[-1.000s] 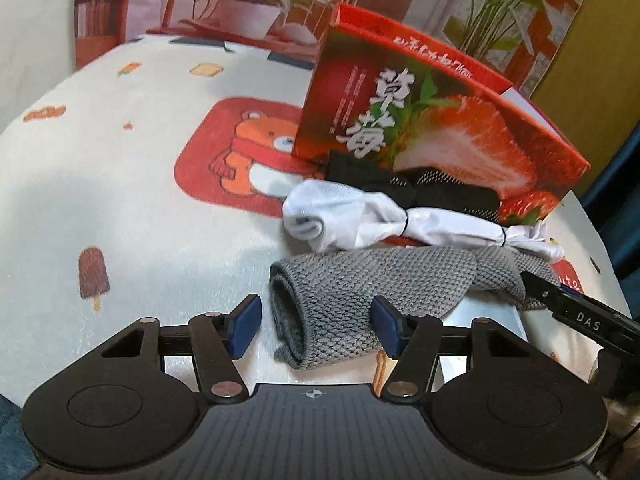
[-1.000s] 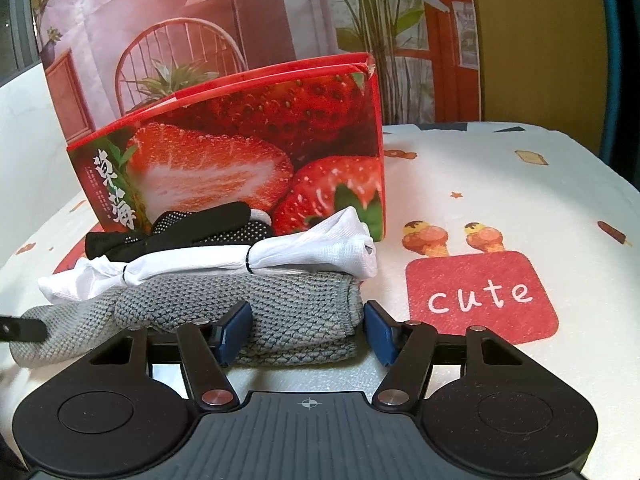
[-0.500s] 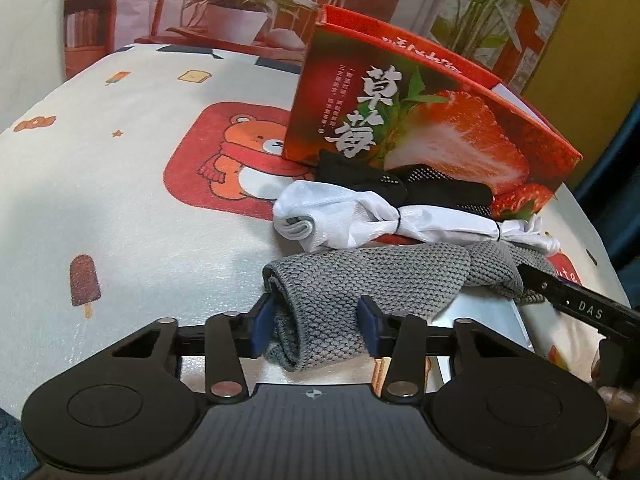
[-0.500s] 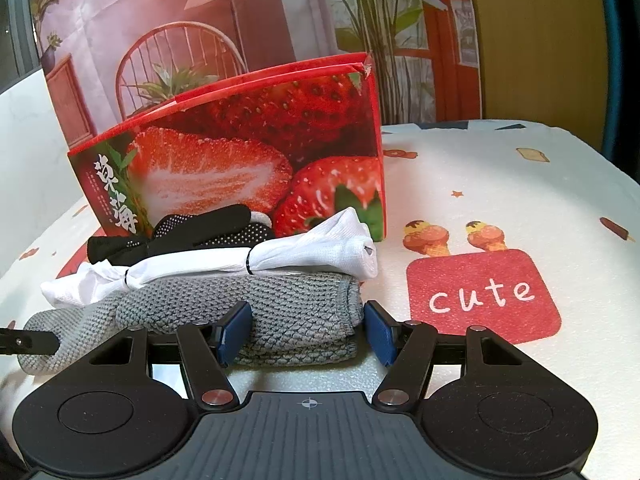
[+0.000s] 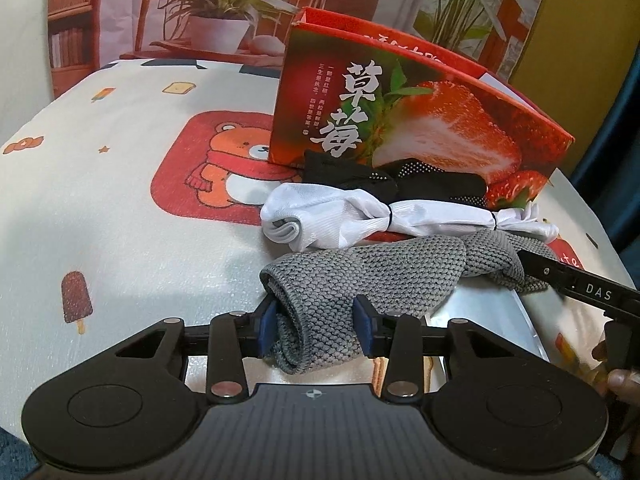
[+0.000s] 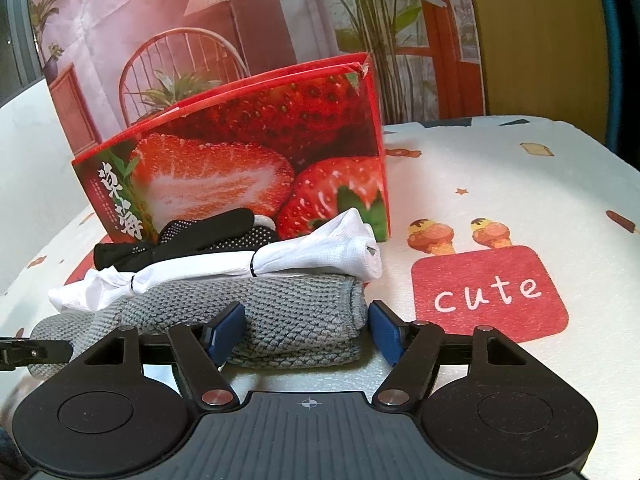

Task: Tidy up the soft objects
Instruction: 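Close both grippers on the grey knit cloth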

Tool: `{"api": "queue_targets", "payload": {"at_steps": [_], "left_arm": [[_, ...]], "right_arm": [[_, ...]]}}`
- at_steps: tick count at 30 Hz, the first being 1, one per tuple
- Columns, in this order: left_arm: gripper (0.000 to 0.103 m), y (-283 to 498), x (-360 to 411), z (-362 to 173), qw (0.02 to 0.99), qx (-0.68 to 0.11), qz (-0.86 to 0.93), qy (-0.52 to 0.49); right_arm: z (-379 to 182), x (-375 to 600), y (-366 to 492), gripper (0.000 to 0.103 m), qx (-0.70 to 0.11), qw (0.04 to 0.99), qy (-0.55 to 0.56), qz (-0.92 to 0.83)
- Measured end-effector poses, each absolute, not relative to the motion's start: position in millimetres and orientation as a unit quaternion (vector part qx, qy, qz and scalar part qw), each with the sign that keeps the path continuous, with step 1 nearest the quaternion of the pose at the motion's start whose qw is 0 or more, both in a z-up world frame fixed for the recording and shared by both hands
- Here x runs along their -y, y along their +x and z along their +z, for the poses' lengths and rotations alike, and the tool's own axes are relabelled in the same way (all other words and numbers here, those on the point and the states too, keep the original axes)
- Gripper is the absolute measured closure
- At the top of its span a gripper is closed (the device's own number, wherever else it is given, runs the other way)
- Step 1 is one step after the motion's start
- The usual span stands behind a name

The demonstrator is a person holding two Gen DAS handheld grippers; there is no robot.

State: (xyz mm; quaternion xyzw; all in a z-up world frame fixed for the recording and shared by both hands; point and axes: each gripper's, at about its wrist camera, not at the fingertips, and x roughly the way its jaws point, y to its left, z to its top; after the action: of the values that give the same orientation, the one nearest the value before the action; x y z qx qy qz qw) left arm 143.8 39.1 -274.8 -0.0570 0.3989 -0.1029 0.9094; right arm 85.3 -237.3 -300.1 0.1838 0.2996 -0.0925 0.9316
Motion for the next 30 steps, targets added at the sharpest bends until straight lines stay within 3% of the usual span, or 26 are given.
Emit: {"api": "queue_targets", "payload": {"at_steps": [13,24,30], "left_arm": [[0.062,142,-40,-276,0.911,-0.394,-0.105,-0.062],[0.075,142,-40,-275,0.91,-0.393,-0.112,-0.07],[0.081,135,-40,-264,0.921,-0.371,-0.105,-0.064]], "right_arm": [[-300,237,85,0.039,-0.299,0.932,0.182,-0.09],[-294,242,77,0.07,-0.29,0.93,0.211,-0.081],[-275,239,67,0.078,-0.259,0.941,0.204,-0.069]]}}
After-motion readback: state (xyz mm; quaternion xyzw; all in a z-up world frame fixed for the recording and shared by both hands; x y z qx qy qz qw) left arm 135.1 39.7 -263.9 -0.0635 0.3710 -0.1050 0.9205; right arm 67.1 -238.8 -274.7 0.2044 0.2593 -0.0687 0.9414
